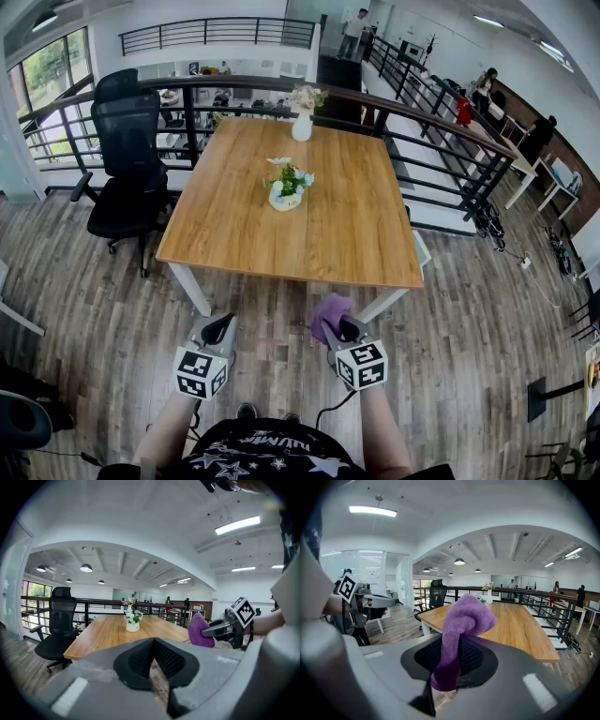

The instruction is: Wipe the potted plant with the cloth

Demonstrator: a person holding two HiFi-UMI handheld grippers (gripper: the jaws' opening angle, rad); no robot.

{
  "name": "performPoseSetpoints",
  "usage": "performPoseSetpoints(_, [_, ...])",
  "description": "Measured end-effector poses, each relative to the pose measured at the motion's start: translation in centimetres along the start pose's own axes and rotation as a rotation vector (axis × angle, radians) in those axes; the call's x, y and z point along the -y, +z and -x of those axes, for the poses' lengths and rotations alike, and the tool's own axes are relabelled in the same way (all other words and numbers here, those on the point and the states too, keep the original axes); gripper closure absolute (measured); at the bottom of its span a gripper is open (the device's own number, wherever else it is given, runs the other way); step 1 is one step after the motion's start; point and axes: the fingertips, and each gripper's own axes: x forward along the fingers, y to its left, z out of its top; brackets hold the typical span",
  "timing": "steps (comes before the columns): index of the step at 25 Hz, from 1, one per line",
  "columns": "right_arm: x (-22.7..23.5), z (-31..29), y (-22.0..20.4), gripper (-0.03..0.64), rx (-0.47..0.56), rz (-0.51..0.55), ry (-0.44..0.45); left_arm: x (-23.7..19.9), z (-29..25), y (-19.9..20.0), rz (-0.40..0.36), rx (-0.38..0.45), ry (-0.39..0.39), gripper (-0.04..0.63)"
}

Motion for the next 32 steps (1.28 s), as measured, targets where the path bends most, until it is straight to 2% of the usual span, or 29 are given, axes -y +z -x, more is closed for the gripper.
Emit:
performPoseSetpoints(17, [0.0,0.1,-0.4,0.532,-0.025,0.013,-0.051,-0.9,-0.3,-1.1,0.044,-0.006,-0.041,0.594])
performPoseSetpoints(22, [-0.4,-0.3,0.7,0.531,0.014,0.049,-0.11,-2.0,-0.2,-2.1,0.049,-0.023,-0.058,0.594])
performPoseSetpoints(27, [-0.5,-1.2,-0.2,0.531,0.005,-0.028,-0.176,-3.6,-0.3,-2.8,0.047,-0.025,-0.082,0.594])
performPoseSetpoints(32, [-1.6,-2.2,-2.0,0.529,-0.025,-0.075,-0.219,-5.4,-0.5,-4.8,0.06,-0.066,-0.116,0.594])
